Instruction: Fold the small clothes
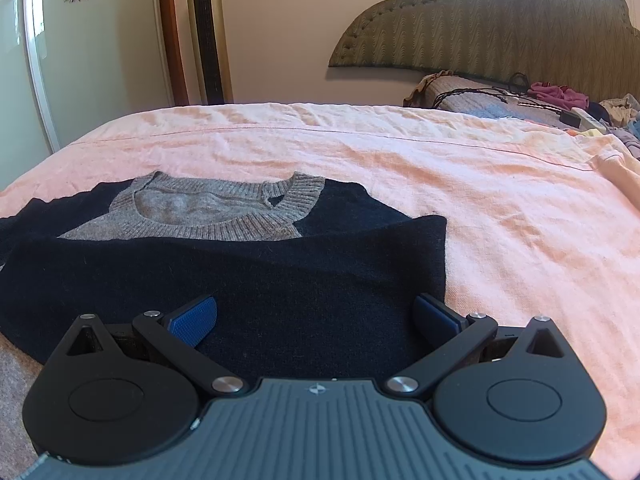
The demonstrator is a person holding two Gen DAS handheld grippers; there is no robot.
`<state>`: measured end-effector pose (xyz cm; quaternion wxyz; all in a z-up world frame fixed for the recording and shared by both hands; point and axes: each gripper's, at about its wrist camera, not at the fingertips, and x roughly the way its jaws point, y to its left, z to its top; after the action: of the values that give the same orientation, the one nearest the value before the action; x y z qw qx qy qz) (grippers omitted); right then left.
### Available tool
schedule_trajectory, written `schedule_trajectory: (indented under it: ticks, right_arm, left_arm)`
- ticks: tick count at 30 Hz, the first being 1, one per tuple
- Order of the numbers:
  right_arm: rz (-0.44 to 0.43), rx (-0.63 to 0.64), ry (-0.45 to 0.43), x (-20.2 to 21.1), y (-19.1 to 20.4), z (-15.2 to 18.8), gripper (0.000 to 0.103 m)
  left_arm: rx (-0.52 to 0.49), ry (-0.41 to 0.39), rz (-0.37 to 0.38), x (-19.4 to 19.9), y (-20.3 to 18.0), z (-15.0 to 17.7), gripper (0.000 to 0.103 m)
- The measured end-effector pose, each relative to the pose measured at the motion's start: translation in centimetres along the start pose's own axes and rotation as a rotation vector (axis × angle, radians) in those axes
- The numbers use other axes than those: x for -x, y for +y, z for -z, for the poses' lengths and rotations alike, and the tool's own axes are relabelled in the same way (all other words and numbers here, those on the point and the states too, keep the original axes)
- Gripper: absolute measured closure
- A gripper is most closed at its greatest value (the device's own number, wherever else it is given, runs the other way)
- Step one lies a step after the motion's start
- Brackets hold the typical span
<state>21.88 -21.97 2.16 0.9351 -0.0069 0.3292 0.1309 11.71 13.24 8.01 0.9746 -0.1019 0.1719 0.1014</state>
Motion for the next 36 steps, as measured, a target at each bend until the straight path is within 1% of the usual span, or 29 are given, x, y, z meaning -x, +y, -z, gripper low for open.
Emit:
schedule_trajectory:
  ticks: [1,2,4,5,6,7,8,9,11,12,13,14,18,19,20,21,22,23,24,26,27,28,29,30,32,33,34,35,36]
  right_arm:
    - [-0.001,-0.002,-0.001,0.0,0.0,0.0,0.0]
    - [-0.002,-0.004,-0.002,0.0,0.0,0.0,0.0]
    - [-0.006,-0.009,-0.003,0.1,-0.2,0.0,0.0]
    - [-0.01,-0.014,-0.005,0.1,-0.2,0.0,0.0]
    - [-0.014,-0.019,-0.006,0.2,-0.3,0.0,0.0]
    - [-0.018,-0.024,-0.008,0.2,-0.4,0.0,0.0]
    - [-0.021,-0.028,-0.009,0.2,-0.5,0.0,0.0]
    - [-0.023,-0.031,-0.011,0.2,-0.5,0.0,0.0]
    - [-0.026,-0.034,-0.011,0.2,-0.6,0.0,0.0]
    - [-0.028,-0.035,-0.012,0.2,-0.6,0.0,0.0]
    - [-0.03,-0.038,-0.012,0.2,-0.6,0.0,0.0]
    - [-0.031,-0.039,-0.013,0.2,-0.6,0.0,0.0]
    - [-0.008,-0.011,0.0,0.2,-0.2,-0.1,0.0]
    - [0.017,-0.005,0.017,0.4,0.3,-0.5,0.0]
    - [0.027,-0.036,0.031,0.9,0.7,-1.0,0.0]
    - [-0.009,-0.086,0.027,1.6,0.8,-1.5,0.0]
    - [-0.105,-0.151,0.024,2.5,1.1,-2.1,0.0]
    - [-0.201,-0.205,0.047,2.9,1.4,-2.6,0.0]
    - [-0.285,-0.26,0.093,2.8,1.9,-3.1,0.0]
    - [-0.406,-0.351,0.225,1.3,3.0,-3.5,0.008]
    - [-0.443,-0.375,0.29,0.2,3.7,-3.5,0.022]
    - [-0.452,-0.388,0.339,-0.7,4.3,-3.3,0.04]
    - [-0.439,-0.379,0.36,-1.3,5.0,-3.2,0.048]
    - [-0.422,-0.351,0.362,-1.6,6.0,-3.2,0.055]
    - [-0.415,-0.332,0.346,-1.8,7.1,-3.4,0.055]
    - [-0.415,-0.327,0.341,-1.7,7.6,-3.5,0.06]
    - [-0.404,-0.309,0.335,-1.7,7.9,-3.7,0.072]
    - [-0.386,-0.284,0.329,-1.6,8.2,-3.7,0.08]
    - [-0.385,-0.267,0.323,-1.6,8.4,-3.9,0.091]
  left_arm:
    - [-0.045,0.024,0.079,0.1,-2.7,0.9,0.097]
    - [-0.082,0.07,0.147,-0.1,-5.2,2.1,0.097]
    - [-0.169,0.247,0.259,-1.7,-9.2,4.7,0.094]
    - [-0.194,0.323,0.284,-2.3,-10.4,6.0,0.093]
    - [-0.219,0.368,0.285,-2.5,-11.2,7.1,0.091]
    - [-0.242,0.344,0.276,-2.3,-11.1,7.5,0.087]
    - [-0.245,0.318,0.283,-1.6,-10.8,7.5,0.076]
    - [-0.224,0.319,0.31,-0.8,-10.3,6.9,0.069]
    - [-0.137,0.311,0.352,0.8,-8.3,5.7,0.032]
    - [-0.095,0.281,0.351,2.6,-8.0,5.0,0.025]
    - [-0.061,0.249,0.342,3.3,-7.2,4.9,0.022]
    - [-0.043,0.233,0.336,3.9,-6.2,5.0,0.022]
    - [-0.018,0.284,0.304,4.4,-3.6,6.7,0.022]
    - [-0.022,0.287,0.281,4.5,-3.0,7.5,0.022]
    - [-0.013,0.297,0.253,4.4,-2.5,8.3,0.022]
    - [0.027,0.277,0.266,4.6,-1.9,8.3,0.021]
    - [0.061,0.249,0.267,4.9,-1.5,8.2,0.014]
    - [0.075,0.246,0.24,4.7,-1.3,8.4,0.011]
    - [0.081,0.267,0.227,4.3,-1.3,8.4,0.011]
    - [0.078,0.269,0.237,4.1,-1.3,8.4,0.008]
    - [0.075,0.27,0.239,4.1,-1.3,8.4,0.008]
    - [0.074,0.268,0.24,4.1,-1.2,8.4,0.008]
    - [0.078,0.267,0.243,4.1,-1.1,8.5,0.008]
    - [0.086,0.265,0.247,4.2,-1.0,8.5,0.008]
    - [0.104,0.262,0.255,4.1,-0.7,8.5,0.008]
    - [0.108,0.261,0.257,3.9,-0.7,8.5,0.008]
    - [0.11,0.261,0.259,4.0,-0.7,8.5,0.008]
    - [0.109,0.261,0.259,3.9,-0.7,8.6,0.008]
    - [0.109,0.261,0.26,3.9,-0.7,8.6,0.008]
